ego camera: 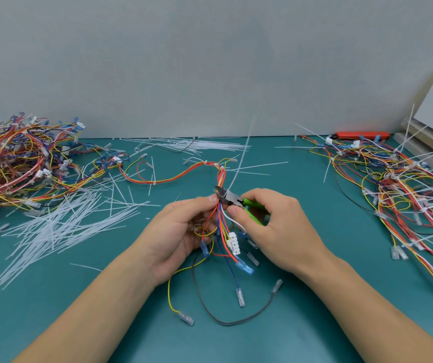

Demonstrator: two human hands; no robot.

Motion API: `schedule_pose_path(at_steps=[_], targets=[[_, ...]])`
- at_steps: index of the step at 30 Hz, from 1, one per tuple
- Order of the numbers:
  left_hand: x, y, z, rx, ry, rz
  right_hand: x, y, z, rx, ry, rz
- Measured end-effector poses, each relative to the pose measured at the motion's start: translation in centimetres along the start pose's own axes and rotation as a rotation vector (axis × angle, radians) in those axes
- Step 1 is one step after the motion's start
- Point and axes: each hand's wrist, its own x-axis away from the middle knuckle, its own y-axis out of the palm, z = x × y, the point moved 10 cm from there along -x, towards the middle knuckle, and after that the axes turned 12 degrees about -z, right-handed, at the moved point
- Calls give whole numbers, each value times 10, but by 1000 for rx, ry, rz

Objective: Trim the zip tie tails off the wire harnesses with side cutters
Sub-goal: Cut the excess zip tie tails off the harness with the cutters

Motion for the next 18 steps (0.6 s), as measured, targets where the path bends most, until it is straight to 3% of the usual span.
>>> schedule_pose_path(at_steps=[18], targets=[[0, 0, 1, 15, 13, 3, -2, 2, 4, -12, 13, -56]])
